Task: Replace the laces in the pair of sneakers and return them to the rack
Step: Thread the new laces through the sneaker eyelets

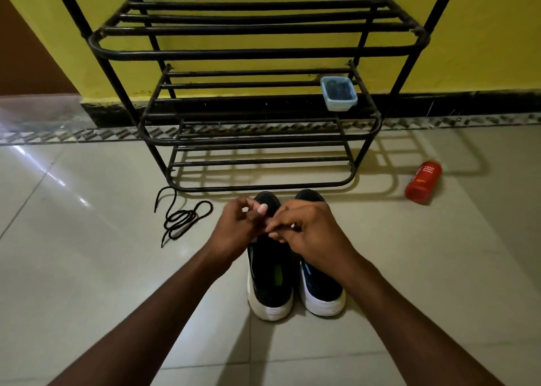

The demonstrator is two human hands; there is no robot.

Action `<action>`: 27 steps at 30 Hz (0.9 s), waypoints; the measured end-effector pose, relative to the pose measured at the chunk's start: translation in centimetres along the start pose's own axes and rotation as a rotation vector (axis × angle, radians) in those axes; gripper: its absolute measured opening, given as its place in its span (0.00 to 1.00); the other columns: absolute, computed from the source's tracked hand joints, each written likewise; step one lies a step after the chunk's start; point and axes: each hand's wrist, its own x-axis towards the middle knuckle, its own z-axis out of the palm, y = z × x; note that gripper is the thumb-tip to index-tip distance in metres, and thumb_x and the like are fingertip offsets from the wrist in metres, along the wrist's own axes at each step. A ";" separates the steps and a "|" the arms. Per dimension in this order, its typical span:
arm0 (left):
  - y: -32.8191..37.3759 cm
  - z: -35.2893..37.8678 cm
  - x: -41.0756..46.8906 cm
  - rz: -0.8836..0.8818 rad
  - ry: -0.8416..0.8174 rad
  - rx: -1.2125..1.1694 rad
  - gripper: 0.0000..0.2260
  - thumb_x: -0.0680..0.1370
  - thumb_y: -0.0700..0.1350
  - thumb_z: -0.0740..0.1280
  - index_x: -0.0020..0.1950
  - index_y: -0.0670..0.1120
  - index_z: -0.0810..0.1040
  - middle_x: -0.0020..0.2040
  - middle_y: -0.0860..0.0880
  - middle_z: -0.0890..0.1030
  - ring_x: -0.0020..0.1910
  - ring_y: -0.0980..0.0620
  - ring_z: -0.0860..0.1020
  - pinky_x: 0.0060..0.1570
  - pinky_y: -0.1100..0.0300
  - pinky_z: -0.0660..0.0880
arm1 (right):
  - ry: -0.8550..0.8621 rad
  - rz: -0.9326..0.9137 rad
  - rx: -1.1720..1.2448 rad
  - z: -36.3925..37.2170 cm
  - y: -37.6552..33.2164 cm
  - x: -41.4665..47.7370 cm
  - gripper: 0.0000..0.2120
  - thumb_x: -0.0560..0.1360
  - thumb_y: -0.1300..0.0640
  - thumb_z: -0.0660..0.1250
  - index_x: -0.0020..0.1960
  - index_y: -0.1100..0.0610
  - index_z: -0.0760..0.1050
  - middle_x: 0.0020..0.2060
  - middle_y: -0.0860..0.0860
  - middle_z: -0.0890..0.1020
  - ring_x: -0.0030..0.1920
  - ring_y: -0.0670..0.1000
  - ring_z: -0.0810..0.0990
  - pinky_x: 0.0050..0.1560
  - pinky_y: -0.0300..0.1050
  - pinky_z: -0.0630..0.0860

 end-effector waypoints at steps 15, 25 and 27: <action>-1.4 -0.4 -0.2 0.171 -0.059 0.286 0.05 0.75 0.36 0.75 0.39 0.39 0.83 0.39 0.45 0.85 0.43 0.46 0.85 0.48 0.48 0.83 | 0.074 0.274 0.065 0.5 3.6 0.5 0.13 0.75 0.65 0.71 0.53 0.50 0.86 0.43 0.42 0.83 0.49 0.42 0.81 0.56 0.40 0.77; -1.8 -0.8 -0.1 0.148 0.002 0.113 0.05 0.81 0.36 0.67 0.55 0.43 0.73 0.47 0.43 0.87 0.44 0.42 0.86 0.38 0.52 0.79 | 0.152 0.144 -0.168 1.3 4.1 1.2 0.05 0.70 0.58 0.77 0.45 0.53 0.86 0.37 0.45 0.82 0.40 0.45 0.80 0.46 0.44 0.79; -2.1 -0.9 0.0 0.120 -0.009 0.120 0.07 0.83 0.34 0.62 0.58 0.44 0.73 0.49 0.44 0.87 0.43 0.40 0.86 0.33 0.54 0.76 | 0.160 0.080 -0.292 1.9 4.7 1.0 0.06 0.70 0.56 0.75 0.46 0.54 0.86 0.38 0.49 0.81 0.41 0.51 0.79 0.44 0.49 0.78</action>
